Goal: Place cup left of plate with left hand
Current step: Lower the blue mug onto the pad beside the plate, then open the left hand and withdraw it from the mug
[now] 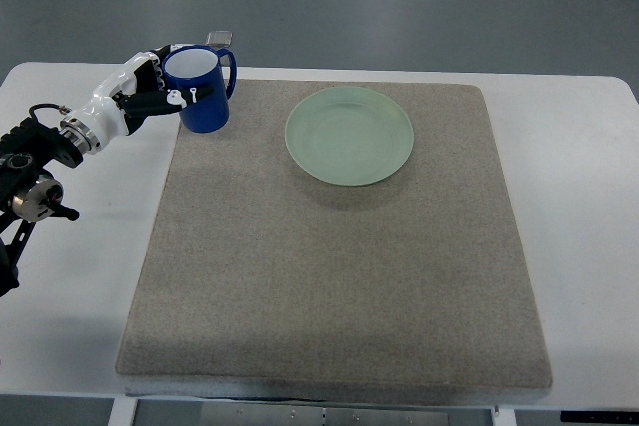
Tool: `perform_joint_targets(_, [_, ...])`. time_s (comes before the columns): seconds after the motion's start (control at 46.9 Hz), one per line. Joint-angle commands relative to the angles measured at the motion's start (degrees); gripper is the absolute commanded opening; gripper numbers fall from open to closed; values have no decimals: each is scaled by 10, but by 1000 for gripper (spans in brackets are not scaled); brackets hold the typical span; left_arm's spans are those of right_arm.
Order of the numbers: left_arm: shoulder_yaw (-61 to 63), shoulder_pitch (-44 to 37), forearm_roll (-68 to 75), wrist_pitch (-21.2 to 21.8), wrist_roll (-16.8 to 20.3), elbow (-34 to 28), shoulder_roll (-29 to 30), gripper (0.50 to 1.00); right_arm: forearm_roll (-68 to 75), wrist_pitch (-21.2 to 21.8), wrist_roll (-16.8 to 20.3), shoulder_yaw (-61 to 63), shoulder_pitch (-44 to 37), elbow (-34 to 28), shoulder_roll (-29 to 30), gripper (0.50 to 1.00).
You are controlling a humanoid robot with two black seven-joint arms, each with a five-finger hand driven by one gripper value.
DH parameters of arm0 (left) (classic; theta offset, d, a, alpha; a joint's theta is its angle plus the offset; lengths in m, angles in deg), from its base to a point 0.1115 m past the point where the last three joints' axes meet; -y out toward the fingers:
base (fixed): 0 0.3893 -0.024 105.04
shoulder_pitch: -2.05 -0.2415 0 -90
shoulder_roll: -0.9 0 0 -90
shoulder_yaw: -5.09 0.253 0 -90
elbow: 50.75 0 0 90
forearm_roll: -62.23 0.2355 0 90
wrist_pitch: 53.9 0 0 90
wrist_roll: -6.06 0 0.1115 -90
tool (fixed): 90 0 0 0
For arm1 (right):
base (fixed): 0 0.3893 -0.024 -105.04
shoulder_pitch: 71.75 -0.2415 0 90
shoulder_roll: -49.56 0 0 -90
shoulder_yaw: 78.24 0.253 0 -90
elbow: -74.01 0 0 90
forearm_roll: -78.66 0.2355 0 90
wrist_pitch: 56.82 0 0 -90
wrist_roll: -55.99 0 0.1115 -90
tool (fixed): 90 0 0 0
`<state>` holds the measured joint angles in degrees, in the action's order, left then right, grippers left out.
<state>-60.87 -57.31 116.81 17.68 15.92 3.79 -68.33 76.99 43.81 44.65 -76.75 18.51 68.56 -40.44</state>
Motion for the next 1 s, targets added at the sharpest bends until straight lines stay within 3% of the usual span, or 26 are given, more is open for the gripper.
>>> perform_joint_targets(0.0, [20,0,0,22,9,-2,0,500,0,0,0,0,0,0,0,932])
perform_joint_targets(0.149, [50,0,-1,43,32,-14,0,500,0,0,0,0,0,0,0,932])
perform_joint_targets(0.363, [52,-1,0,44,49,-41,-14,600,0,0,0,0,0,0,0,932])
perform_joint_targets(0.405, [52,-1,0,43,49,-46,-16,645,0,0,0,0,0,0,0,932])
perform_joint_targets(0.555, [67,-1,-1,44,53,-51,-21,673,0,0,0,0,0,0,0,932])
perform_joint_targets(0.619, [69,-1,-1,44,56,-52,-21,737,0,0,0,0,0,0,0,932])
perform_joint_targets(0.875, [83,-3,-2,44,56,-54,-20,859,0,0,0,0,0,0,0,932])
perform_joint_targets(0.917, [83,-3,-7,43,55,-53,-19,913,0,0,0,0,0,0,0,932])
perform_joint_targets(0.96, [83,-3,-8,44,56,-50,-16,996,0,0,0,0,0,0,0,932])
perform_joint_targets(0.981, [83,-3,-9,44,56,-48,-14,999,0,0,0,0,0,0,0,932])
